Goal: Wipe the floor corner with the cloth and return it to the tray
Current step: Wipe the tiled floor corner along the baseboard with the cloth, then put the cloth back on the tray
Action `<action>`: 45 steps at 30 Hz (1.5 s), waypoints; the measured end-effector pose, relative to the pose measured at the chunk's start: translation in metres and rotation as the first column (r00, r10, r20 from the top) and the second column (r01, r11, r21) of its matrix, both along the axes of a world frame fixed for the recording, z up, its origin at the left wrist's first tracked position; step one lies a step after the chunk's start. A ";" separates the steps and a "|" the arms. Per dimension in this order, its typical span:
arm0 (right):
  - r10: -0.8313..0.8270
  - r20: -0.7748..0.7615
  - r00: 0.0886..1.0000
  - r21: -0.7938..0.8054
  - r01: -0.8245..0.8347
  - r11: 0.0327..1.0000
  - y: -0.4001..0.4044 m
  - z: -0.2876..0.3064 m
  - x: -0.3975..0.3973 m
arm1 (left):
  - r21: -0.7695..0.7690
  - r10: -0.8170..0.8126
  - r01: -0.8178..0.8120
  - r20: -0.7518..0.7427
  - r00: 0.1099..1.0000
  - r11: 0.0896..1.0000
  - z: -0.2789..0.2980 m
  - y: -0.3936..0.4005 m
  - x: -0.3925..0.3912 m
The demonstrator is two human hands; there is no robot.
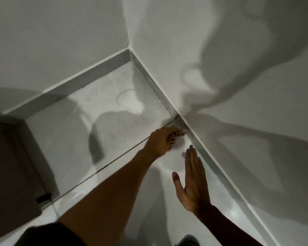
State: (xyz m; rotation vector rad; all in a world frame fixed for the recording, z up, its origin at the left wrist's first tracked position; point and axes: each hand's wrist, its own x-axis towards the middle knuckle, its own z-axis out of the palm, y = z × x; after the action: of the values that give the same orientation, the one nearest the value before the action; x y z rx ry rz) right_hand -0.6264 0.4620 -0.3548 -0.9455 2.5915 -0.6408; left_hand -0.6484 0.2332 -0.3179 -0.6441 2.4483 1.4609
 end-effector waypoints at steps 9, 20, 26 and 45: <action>0.132 0.000 0.991 -0.056 -0.132 0.990 -0.022 0.223 0.017 | 0.140 0.493 -0.476 -0.144 0.858 0.868 0.202 0.047 0.128; 0.373 0.077 0.925 -0.211 -0.351 0.912 -0.131 0.457 0.134 | 0.260 0.845 -0.809 -0.060 0.531 0.527 0.438 -0.023 0.291; 0.589 0.000 0.808 -0.239 -0.572 0.785 -0.210 0.491 0.220 | 0.065 0.899 -0.904 -0.157 0.410 0.423 0.470 -0.087 0.426; 0.682 -0.058 0.729 0.173 -0.666 0.726 -0.406 0.318 0.427 | -0.527 0.648 -0.552 -0.003 0.761 0.646 0.312 -0.223 0.654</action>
State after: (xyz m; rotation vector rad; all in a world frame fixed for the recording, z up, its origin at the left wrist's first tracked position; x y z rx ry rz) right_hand -0.1993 0.0555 -0.0364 -1.7861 2.0839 -0.1910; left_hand 0.0056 0.0099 -0.0055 -1.7766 2.5762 0.8088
